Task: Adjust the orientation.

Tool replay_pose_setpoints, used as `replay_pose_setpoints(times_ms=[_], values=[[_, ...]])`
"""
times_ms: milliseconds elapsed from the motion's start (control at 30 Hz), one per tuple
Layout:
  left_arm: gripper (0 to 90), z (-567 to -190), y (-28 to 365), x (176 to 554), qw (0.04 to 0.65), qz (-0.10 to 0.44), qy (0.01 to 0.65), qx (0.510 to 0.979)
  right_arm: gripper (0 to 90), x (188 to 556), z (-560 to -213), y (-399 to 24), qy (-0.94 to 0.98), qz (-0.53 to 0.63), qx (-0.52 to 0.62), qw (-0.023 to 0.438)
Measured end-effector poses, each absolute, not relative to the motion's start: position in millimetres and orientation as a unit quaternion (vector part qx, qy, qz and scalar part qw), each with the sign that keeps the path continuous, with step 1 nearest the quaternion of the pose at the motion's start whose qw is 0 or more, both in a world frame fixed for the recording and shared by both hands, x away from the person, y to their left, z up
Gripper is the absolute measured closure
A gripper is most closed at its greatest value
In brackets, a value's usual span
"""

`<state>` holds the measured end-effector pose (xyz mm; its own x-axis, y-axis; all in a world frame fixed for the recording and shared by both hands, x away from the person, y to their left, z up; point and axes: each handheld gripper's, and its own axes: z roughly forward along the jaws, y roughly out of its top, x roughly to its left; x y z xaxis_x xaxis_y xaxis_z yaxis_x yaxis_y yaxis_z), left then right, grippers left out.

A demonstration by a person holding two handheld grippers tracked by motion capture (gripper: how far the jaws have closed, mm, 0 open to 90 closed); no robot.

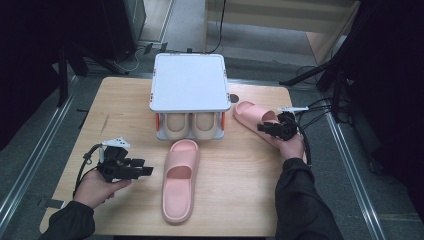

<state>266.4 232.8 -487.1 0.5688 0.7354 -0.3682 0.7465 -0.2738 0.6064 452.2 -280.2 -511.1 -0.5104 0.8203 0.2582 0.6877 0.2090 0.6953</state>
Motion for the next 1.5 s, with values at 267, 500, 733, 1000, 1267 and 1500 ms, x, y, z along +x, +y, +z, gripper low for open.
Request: replay_pose_setpoints(times_ms=[267, 500, 733, 1000, 1267, 1500], values=[[43.3, -489.1, 234.4, 269.2, 0.391, -0.034, 0.48, 0.785, 72.5, 453.5, -512.7, -273.2, 0.788, 0.39, 0.464, 0.109], [42.2, -489.2, 232.6, 268.0, 0.38, -0.014, 0.477, 0.792, 82.1, 451.3, -506.8, -262.4, 0.796, 0.377, 0.457, 0.122], [41.3, -489.4, 232.4, 267.8, 0.374, 0.0, 0.477, 0.795, 86.4, 450.5, -490.4, -262.1, 0.774, 0.389, 0.487, 0.113], [41.0, -488.5, 233.3, 268.9, 0.378, 0.001, 0.475, 0.794, 86.4, 439.6, -476.0, -266.0, 0.766, 0.398, 0.494, 0.105], [40.0, -486.6, 230.0, 272.5, 0.385, 0.004, 0.465, 0.797, 86.3, 414.9, -465.6, -264.6, 0.771, 0.396, 0.49, 0.096], [39.6, -485.8, 225.4, 278.3, 0.388, 0.004, 0.456, 0.801, 86.2, 389.5, -455.9, -258.7, 0.77, 0.408, 0.482, 0.095]])
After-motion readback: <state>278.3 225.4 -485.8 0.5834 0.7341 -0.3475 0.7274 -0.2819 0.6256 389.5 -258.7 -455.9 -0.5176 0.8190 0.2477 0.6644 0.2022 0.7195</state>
